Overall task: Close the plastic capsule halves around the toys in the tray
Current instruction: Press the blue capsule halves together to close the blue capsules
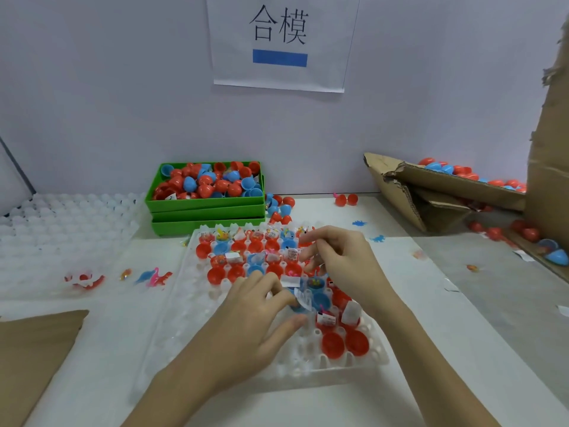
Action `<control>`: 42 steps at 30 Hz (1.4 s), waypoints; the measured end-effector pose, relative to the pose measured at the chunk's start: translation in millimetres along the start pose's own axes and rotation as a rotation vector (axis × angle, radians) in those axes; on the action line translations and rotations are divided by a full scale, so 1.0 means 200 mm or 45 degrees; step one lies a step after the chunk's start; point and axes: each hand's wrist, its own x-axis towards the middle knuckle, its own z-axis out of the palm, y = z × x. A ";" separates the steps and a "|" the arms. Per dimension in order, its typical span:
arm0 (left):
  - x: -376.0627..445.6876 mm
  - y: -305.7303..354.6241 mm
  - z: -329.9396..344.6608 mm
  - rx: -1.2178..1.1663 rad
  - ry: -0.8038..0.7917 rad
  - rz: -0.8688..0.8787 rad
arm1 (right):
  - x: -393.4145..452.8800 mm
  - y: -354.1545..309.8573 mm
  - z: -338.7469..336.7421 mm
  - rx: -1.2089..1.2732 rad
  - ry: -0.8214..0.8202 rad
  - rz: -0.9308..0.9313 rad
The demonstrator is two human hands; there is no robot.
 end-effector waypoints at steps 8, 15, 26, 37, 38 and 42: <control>0.01 0.01 -0.03 -0.077 0.129 0.031 | -0.02 0.01 -0.02 -0.504 -0.220 -0.189; 0.00 -0.01 -0.03 -0.024 0.294 0.071 | -0.02 0.01 0.01 -0.524 -0.231 -0.283; 0.00 -0.02 -0.06 -0.004 0.449 0.107 | -0.02 -0.03 0.01 -0.021 -0.222 -0.011; 0.01 0.02 -0.07 -0.374 0.501 0.051 | -0.05 -0.09 0.03 0.380 -0.363 0.361; 0.01 0.02 -0.08 -0.372 0.516 0.044 | -0.05 -0.09 0.03 0.384 -0.357 0.364; 0.01 0.01 -0.09 -0.365 0.547 0.055 | -0.05 -0.11 0.02 0.384 -0.325 0.304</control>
